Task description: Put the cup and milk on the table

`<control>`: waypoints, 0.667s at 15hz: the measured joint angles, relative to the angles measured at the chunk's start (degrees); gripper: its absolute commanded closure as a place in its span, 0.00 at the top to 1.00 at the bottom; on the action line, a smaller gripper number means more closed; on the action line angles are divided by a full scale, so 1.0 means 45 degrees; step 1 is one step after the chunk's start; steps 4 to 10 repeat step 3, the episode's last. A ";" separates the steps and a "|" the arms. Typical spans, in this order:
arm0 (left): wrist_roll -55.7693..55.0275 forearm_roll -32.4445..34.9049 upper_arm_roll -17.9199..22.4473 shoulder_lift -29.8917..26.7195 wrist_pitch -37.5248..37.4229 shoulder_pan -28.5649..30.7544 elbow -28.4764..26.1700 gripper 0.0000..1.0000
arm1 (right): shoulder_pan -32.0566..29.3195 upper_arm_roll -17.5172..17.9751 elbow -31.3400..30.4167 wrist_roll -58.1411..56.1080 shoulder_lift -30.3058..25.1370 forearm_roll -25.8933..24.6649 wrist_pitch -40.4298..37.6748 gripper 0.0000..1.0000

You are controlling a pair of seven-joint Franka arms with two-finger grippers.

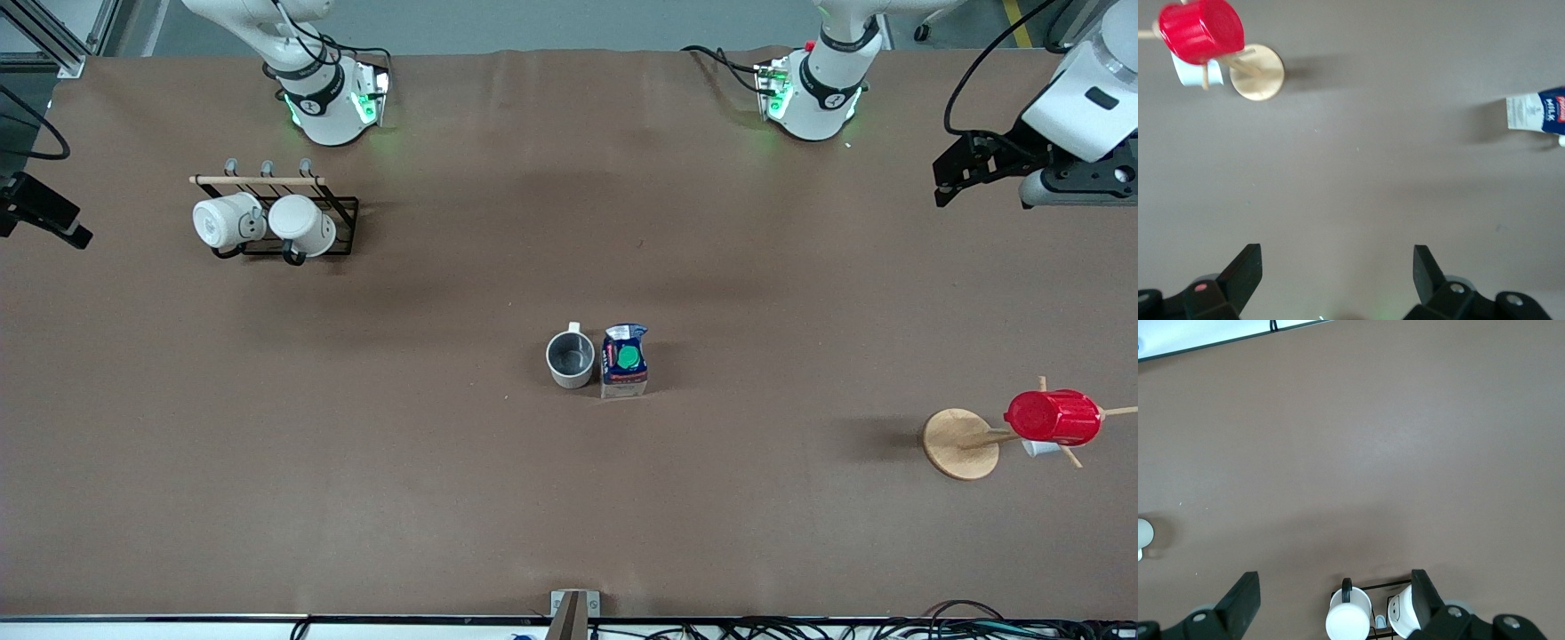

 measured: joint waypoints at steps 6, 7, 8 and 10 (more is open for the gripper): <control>0.0150 -0.0164 0.0339 -0.0028 -0.0166 0.0005 -0.0016 1.00 | 0.0005 0.0006 0.0006 -0.0014 0.0000 0.0010 -0.0020 1.00; 0.0150 -0.0164 0.0339 -0.0028 -0.0166 0.0005 -0.0016 1.00 | 0.0005 0.0006 0.0006 -0.0014 0.0000 0.0010 -0.0020 1.00; 0.0150 -0.0164 0.0339 -0.0028 -0.0166 0.0005 -0.0016 1.00 | 0.0005 0.0006 0.0006 -0.0014 0.0000 0.0010 -0.0020 1.00; 0.0150 -0.0164 0.0339 -0.0028 -0.0166 0.0005 -0.0016 1.00 | 0.0005 0.0006 0.0006 -0.0014 0.0000 0.0010 -0.0020 1.00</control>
